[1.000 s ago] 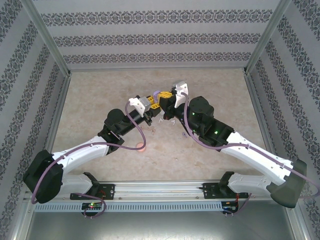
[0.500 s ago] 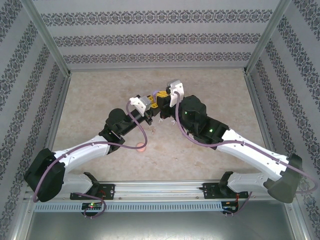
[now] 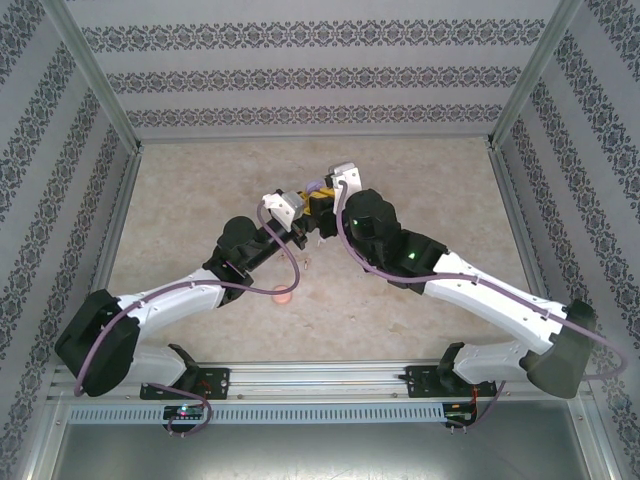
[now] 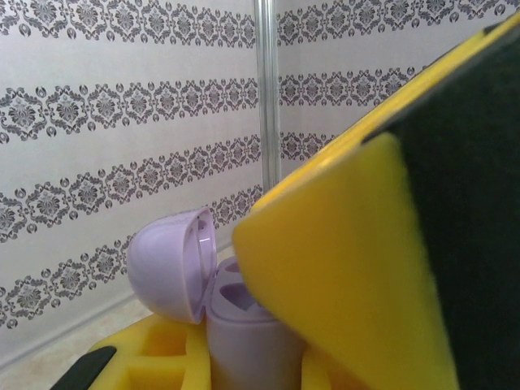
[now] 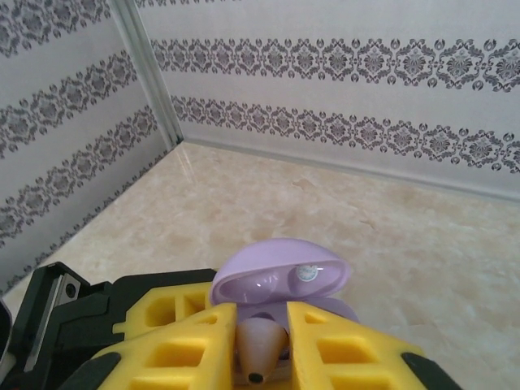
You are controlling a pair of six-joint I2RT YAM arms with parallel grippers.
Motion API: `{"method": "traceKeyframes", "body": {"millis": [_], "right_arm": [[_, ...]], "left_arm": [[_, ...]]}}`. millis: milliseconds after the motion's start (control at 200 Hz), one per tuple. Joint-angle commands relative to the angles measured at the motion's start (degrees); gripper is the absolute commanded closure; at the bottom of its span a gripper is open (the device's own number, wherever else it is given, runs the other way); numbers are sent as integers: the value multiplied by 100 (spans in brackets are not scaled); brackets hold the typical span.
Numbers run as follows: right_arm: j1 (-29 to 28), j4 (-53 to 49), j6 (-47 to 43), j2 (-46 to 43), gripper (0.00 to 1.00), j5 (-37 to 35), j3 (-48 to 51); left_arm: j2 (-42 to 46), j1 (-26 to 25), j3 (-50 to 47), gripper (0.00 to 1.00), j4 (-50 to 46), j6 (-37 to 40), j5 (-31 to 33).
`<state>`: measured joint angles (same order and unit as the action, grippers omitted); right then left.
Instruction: Insert the wireless bluetooth earbuds into the charging case
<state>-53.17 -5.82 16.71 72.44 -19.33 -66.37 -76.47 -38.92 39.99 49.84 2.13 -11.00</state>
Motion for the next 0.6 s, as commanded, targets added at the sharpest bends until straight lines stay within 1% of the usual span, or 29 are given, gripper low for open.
{"method": "traceKeyframes", "body": {"millis": [0,350,595], "right_arm": [[-140,-545,279,176,76,158,-50],[-141,-1021,507,364,53,26,-693],[-64,-1458,910,402,36,88,-1227]], "left_arm": [[-1,-2,47,100,947,-173,52],[-61,-2,-3,100,975,-187,82],[-64,-2,-38,100,989,-195,65]]}}
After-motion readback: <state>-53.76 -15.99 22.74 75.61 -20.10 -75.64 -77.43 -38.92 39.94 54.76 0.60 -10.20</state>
